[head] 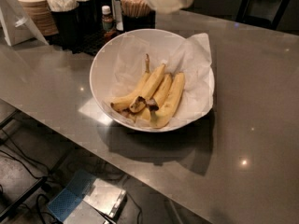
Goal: Pick banana from white bowl
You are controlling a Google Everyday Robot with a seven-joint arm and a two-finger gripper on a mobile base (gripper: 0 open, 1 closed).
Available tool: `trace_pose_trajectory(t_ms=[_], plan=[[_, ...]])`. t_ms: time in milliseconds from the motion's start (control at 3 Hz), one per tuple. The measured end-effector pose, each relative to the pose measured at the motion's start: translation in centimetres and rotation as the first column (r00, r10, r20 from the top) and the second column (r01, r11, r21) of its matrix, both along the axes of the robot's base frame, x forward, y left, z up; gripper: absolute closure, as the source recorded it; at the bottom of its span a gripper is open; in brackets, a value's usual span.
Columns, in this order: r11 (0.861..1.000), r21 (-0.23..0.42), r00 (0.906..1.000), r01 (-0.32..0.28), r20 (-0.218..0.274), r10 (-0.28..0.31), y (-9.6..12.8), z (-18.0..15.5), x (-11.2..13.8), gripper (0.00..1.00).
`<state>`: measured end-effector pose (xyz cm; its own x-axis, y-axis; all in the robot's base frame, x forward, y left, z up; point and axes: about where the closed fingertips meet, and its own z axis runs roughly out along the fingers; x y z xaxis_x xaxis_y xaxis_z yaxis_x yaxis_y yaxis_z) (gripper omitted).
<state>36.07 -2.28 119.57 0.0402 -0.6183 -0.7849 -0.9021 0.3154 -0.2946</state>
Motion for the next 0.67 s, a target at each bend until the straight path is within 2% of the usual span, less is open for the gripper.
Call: trace_pose_trajectory(t_ms=[667], plan=[[1.0,0.0,1.0,0.0,0.0,0.0,0.0,0.0,0.0,0.0]])
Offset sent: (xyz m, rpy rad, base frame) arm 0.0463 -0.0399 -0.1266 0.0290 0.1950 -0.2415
